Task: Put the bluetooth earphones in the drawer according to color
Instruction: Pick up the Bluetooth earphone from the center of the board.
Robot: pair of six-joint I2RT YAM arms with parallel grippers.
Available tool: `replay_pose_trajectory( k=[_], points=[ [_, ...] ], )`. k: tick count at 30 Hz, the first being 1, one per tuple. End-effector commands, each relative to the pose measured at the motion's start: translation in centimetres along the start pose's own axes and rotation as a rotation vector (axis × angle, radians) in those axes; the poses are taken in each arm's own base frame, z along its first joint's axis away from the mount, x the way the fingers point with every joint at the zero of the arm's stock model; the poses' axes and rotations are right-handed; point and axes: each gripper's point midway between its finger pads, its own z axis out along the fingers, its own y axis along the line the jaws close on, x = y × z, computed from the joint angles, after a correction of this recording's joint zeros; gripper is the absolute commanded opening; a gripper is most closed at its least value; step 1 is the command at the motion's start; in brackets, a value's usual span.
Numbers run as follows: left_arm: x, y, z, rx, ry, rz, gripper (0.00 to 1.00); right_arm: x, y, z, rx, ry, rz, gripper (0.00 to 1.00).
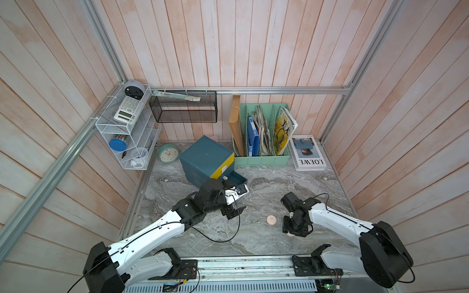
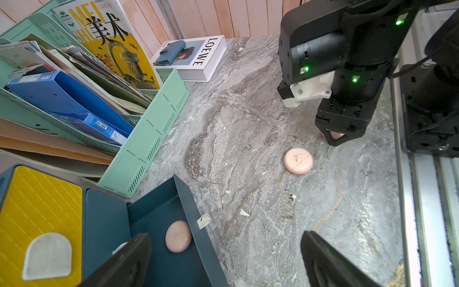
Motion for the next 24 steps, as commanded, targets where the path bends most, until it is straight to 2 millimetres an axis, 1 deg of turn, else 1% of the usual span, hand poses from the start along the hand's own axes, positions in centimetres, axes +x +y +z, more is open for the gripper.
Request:
replay_pose_trajectory(
  k=[1, 4, 6, 11, 15, 18, 24],
  points=[
    [-0.5, 0.3, -0.2, -0.017, 0.003, 0.015, 1.0, -1.2, 0.7, -0.1, -0.026, -0.057, -0.01, 0.51],
    [-0.5, 0.5, -0.2, -0.025, 0.004, 0.016, 1.0, -1.5, 0.7, -0.7, -0.023, -0.084, -0.008, 0.42],
    [-0.5, 0.5, -0.3, -0.027, 0.004, 0.016, 1.0, -1.9, 0.7, -1.3, -0.023, -0.105, -0.008, 0.34],
    [-0.6, 0.8, -0.4, -0.038, 0.0, 0.014, 1.0, -2.5, 0.9, -2.3, -0.038, -0.154, -0.01, 0.0],
    [-0.9, 1.2, -0.8, -0.061, -0.014, 0.012, 1.0, -3.4, 1.6, -3.4, -0.06, -0.187, -0.028, 0.0],
    [-1.2, 1.7, -1.3, -0.082, -0.032, 0.006, 1.0, -4.3, 2.6, -4.6, -0.088, -0.229, -0.052, 0.0],
    [-1.3, 3.3, -2.3, -0.132, -0.044, -0.013, 1.0, -6.8, 5.7, -7.8, -0.206, -0.355, -0.112, 0.0]
  ],
)
